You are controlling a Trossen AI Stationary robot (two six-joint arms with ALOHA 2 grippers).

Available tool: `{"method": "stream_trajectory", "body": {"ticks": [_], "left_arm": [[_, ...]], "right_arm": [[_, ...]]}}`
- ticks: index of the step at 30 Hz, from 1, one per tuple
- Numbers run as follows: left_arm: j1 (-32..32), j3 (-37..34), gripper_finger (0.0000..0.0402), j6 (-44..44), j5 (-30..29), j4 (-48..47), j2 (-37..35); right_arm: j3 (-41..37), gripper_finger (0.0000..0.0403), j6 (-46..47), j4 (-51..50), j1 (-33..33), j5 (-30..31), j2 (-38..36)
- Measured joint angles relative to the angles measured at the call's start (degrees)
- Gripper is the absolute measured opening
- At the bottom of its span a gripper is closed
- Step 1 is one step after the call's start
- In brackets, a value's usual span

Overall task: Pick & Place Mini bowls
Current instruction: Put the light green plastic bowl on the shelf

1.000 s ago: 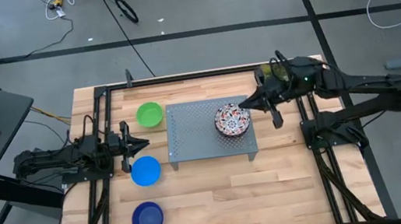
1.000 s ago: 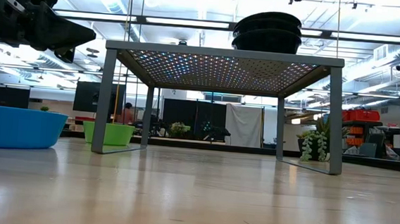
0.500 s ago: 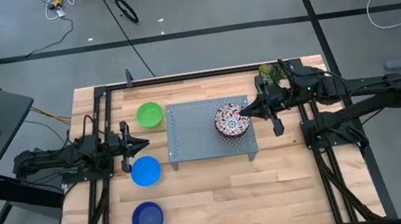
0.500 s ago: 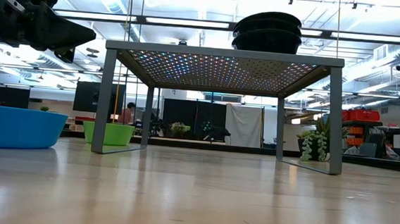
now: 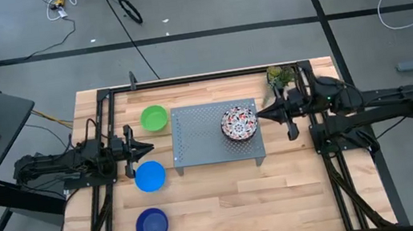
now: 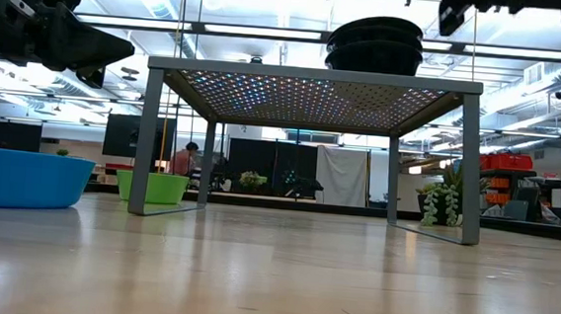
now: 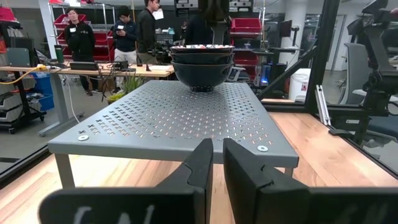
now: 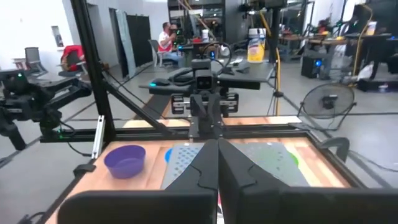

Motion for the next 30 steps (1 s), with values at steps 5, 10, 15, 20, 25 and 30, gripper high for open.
{"method": "stream_trajectory", "body": {"ticks": [5,10,15,20,25,30], "left_arm": [[0.00,0.02,0.0044,0.00,-0.01,-0.01,-0.01],[0.00,0.01,0.0044,0.00,-0.01,-0.02,-0.01],[0.00,0.02,0.0044,0.00,0.00,0.00,0.01],[0.00,0.00,0.0044,0.00,-0.02,-0.01,0.00],[0.01,0.01,0.0044,0.00,-0.01,-0.01,-0.01],[0.00,0.02,0.0044,0.00,-0.02,0.00,-0.01]], "right_arm": [[-3.27,0.0000,-0.91,0.06,0.40,0.00,-4.56],[-7.35,0.0000,-0.83,1.13,0.57,0.00,-7.78],[-12.37,0.0000,-0.83,4.48,0.57,0.00,-10.73],[-15.77,0.0000,-0.86,4.85,0.73,0.00,-14.47],[-18.27,0.0000,-2.58,4.53,1.38,0.00,-19.53],[-21.33,0.0000,-2.40,4.33,1.46,0.00,-24.58]]}}
